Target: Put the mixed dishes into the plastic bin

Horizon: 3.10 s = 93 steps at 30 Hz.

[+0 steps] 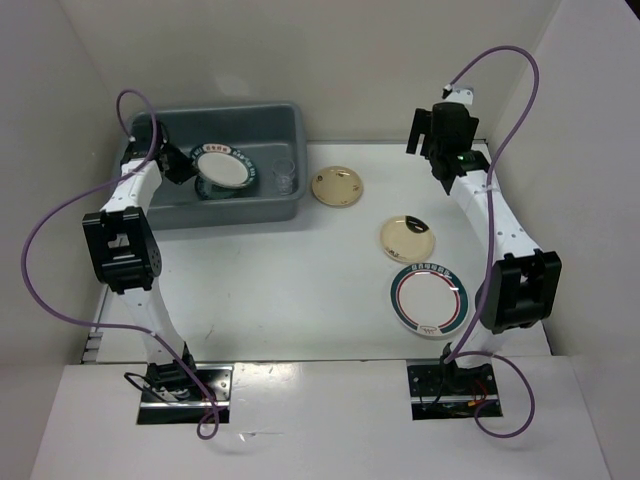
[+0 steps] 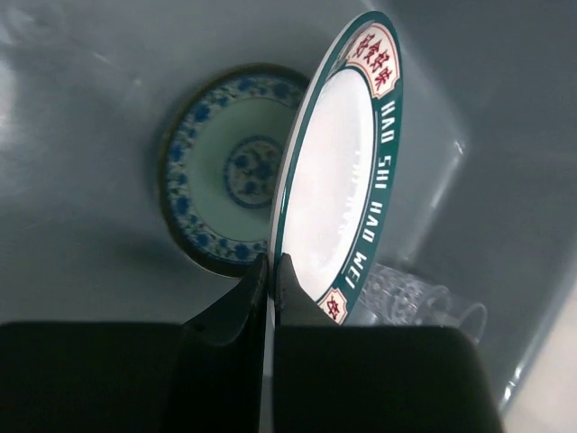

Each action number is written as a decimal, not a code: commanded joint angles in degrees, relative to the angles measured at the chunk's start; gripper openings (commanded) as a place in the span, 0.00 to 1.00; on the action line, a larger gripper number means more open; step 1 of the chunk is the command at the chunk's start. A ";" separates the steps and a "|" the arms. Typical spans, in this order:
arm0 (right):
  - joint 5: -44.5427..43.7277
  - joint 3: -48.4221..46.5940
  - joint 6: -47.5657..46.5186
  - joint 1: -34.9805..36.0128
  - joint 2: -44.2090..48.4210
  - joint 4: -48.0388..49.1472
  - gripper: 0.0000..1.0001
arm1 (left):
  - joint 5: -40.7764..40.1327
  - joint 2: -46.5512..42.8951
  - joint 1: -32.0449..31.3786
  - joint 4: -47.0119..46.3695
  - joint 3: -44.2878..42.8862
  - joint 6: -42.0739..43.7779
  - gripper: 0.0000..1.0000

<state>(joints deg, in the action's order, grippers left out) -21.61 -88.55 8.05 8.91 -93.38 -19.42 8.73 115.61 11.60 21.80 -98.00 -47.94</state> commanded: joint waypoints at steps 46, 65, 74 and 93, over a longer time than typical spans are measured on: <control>4.11 -1.89 0.03 0.15 3.03 0.52 0.94 | 22.34 -14.78 -8.15 -10.01 -3.53 9.54 0.94; -4.48 6.64 4.95 0.15 17.17 4.65 0.95 | 29.86 -8.57 -48.15 -17.06 22.32 9.26 0.98; -9.42 7.78 7.33 0.15 20.70 5.18 0.95 | 26.80 1.63 -56.23 -22.86 23.38 8.05 0.94; -8.37 13.14 7.33 0.15 25.44 7.91 0.95 | 20.18 14.90 -61.07 -31.56 12.92 -4.26 0.47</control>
<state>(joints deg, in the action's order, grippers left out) -29.32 -76.51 14.61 8.91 -70.50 -15.44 30.57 128.09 -47.90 -7.92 -83.24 -49.98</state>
